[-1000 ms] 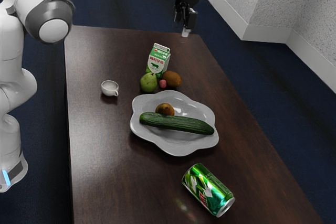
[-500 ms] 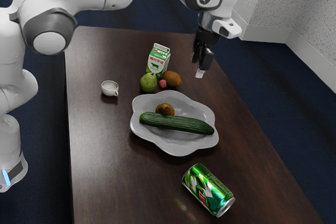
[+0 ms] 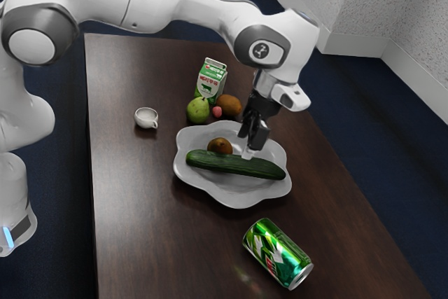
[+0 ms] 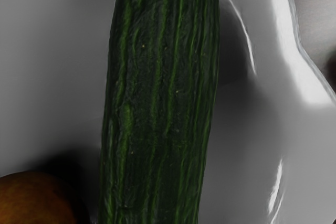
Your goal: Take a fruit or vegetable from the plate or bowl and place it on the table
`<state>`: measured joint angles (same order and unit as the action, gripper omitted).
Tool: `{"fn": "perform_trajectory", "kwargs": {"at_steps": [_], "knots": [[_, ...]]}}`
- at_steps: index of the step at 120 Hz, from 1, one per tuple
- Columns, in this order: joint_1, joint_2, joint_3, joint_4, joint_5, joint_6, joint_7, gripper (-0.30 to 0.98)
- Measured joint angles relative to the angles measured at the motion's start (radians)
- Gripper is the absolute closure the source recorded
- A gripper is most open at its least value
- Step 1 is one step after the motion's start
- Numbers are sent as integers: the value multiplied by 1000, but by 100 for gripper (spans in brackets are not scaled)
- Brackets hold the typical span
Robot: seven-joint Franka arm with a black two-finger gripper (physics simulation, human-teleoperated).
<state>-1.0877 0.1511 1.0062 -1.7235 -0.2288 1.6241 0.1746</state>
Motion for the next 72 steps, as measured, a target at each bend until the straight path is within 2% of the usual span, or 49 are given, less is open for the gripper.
{"fn": "perform_trajectory", "kwargs": {"at_steps": [29, 51, 72], "knots": [[-33, -3, -2, -41, 16, 58, -34, 1], [-25, 3, 0, -55, 65, 103, -51, 2], [-26, 5, -3, -77, 79, 139, -64, 2]]}}
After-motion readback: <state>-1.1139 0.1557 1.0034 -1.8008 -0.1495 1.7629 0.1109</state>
